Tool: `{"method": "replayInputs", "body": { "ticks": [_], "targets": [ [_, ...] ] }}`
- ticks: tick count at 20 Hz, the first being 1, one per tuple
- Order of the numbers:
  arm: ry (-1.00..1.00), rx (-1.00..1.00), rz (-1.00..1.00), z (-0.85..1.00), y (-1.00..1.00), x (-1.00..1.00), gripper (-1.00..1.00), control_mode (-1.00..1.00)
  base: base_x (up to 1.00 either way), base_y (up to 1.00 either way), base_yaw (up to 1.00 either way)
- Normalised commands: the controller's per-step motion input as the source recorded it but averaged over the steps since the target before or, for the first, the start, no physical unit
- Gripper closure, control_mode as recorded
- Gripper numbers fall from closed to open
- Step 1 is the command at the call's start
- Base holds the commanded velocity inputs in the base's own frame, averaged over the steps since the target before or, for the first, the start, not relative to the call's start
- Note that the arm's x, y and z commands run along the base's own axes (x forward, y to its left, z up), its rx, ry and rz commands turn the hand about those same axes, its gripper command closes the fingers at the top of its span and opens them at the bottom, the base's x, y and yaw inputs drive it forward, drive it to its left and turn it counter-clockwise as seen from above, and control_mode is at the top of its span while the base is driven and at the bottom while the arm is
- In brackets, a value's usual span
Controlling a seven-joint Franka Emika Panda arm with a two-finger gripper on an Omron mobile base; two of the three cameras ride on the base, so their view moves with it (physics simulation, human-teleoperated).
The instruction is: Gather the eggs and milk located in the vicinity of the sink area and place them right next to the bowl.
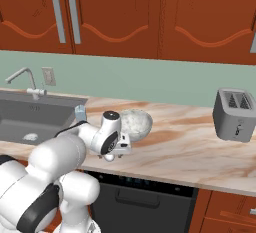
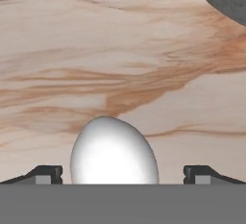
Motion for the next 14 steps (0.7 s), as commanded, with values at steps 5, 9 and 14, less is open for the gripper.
{"method": "replayInputs", "body": {
  "ticks": [5,9,14],
  "targets": [
    [0.0,0.0,0.0,0.0,0.0,0.0,1.0,-1.0,0.0,0.0,0.0],
    [0.0,0.0,0.0,0.0,0.0,0.0,1.0,-1.0,0.0,0.0,0.0],
    [-0.02,0.0,0.0,0.0,0.0,-0.09,1.0,-1.0,0.0,0.0,0.0]
  ]
}}
